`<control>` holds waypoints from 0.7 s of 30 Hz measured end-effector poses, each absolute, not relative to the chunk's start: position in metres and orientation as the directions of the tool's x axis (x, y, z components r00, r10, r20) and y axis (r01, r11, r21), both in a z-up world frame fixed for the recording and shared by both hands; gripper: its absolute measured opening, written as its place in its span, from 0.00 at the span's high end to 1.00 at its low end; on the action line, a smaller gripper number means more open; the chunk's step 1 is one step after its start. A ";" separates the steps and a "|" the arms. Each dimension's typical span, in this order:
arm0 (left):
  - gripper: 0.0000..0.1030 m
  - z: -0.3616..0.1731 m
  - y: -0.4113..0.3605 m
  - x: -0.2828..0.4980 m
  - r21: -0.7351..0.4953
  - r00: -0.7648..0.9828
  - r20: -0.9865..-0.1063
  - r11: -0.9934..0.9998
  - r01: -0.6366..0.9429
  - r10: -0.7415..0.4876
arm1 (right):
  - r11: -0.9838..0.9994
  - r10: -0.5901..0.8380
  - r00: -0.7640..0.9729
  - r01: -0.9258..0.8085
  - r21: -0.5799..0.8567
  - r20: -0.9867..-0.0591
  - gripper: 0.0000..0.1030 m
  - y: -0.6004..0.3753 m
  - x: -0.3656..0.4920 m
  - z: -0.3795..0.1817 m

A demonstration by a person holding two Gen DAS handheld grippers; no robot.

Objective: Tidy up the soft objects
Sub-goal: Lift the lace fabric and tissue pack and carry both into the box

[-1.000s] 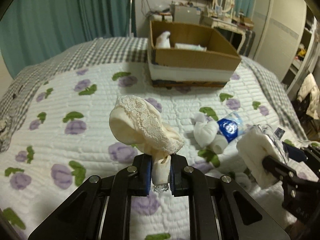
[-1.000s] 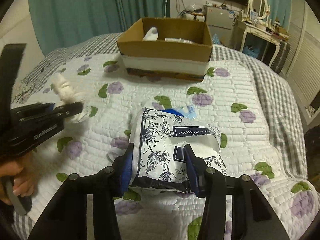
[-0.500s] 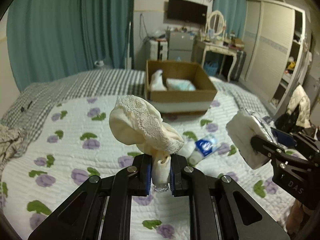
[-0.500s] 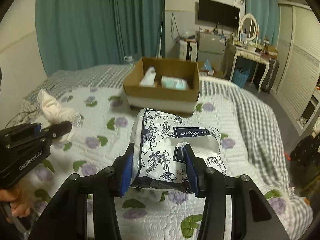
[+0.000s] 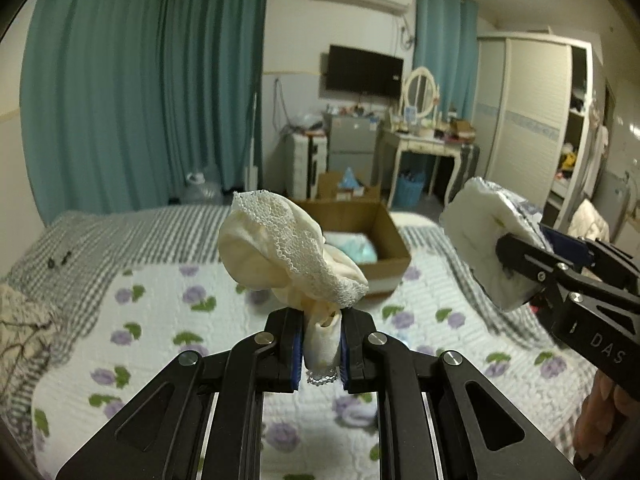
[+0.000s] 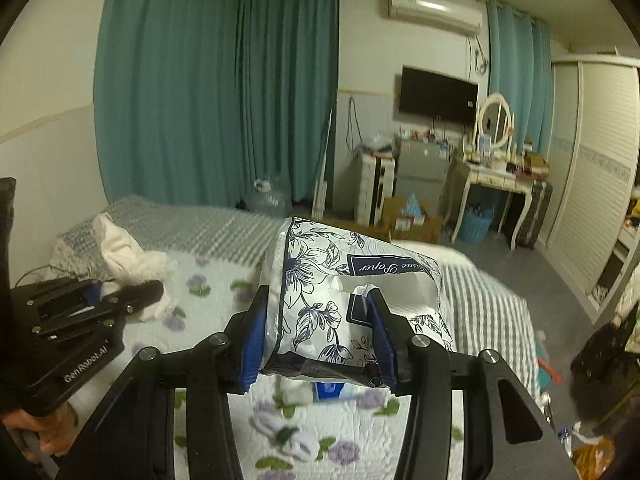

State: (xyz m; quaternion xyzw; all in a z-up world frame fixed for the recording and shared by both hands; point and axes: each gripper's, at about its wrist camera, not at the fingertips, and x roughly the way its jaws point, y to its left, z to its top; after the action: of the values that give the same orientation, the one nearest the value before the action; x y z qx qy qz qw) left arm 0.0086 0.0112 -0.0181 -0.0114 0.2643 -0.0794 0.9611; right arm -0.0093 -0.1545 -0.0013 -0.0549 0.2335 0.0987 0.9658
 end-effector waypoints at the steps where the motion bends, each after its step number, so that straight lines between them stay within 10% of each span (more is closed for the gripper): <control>1: 0.87 -0.012 0.012 0.011 -0.065 0.855 -0.493 0.987 0.149 -0.161 | 0.974 0.166 0.877 -0.217 -0.063 -0.450 0.55 -0.154 -0.009 0.004; 21: 0.87 0.036 0.014 0.108 -0.046 0.904 -0.390 0.984 0.172 -0.176 | 0.971 0.178 0.933 -0.218 -0.096 -0.314 0.55 -0.153 0.069 0.066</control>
State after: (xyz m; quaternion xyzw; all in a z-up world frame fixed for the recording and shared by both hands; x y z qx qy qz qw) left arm 0.1076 0.0145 0.0358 -0.0052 0.2004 -0.0892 0.9756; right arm 0.0694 -0.1530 0.0665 -0.0647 0.1532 0.1011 0.9809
